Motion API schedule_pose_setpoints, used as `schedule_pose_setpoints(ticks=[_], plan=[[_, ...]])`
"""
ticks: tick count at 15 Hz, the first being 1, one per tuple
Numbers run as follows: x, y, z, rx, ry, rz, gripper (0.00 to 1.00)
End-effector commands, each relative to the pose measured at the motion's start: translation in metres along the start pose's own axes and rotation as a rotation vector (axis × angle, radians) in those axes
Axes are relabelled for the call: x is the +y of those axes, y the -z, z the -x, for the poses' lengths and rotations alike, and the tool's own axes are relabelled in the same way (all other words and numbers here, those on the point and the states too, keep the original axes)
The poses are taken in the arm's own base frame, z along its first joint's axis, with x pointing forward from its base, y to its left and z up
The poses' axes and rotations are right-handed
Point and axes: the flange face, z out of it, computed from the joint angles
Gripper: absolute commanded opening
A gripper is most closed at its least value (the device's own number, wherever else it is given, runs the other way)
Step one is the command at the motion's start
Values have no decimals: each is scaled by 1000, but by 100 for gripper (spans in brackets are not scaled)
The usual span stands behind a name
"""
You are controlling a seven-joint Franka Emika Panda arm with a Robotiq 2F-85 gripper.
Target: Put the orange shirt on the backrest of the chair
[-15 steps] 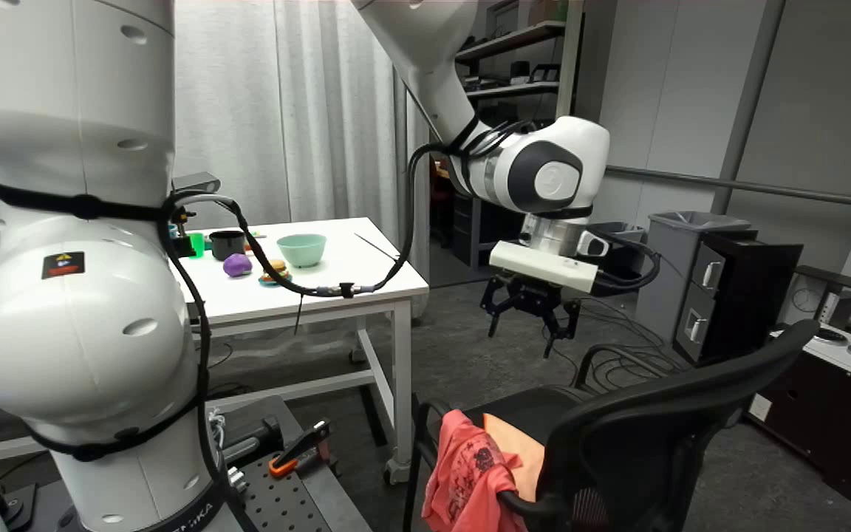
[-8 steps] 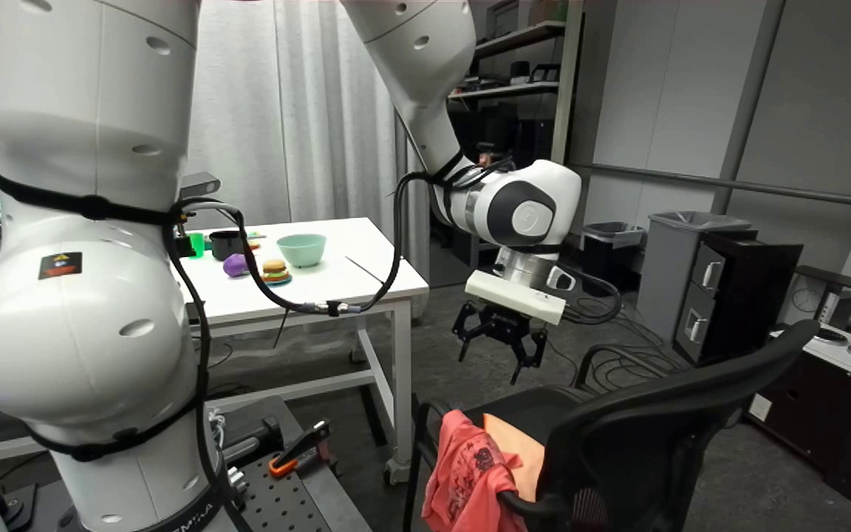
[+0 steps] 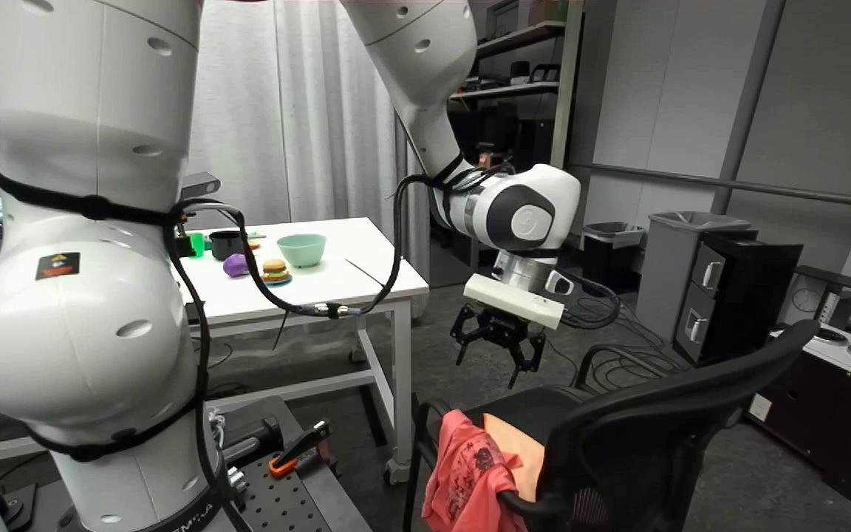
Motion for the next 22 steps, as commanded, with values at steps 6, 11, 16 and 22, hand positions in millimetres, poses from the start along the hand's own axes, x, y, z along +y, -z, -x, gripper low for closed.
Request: schedule_pose_setpoints(ticks=[6, 11, 16, 22], plan=[[-17, -75, -7, -38, 113, 75, 100], [-14, -116, -8, -22, 163, 152, 100], [-10, -148, -19, 7, 189, 198, 100], [-11, -160, -35, 42, 227, 230, 66]])
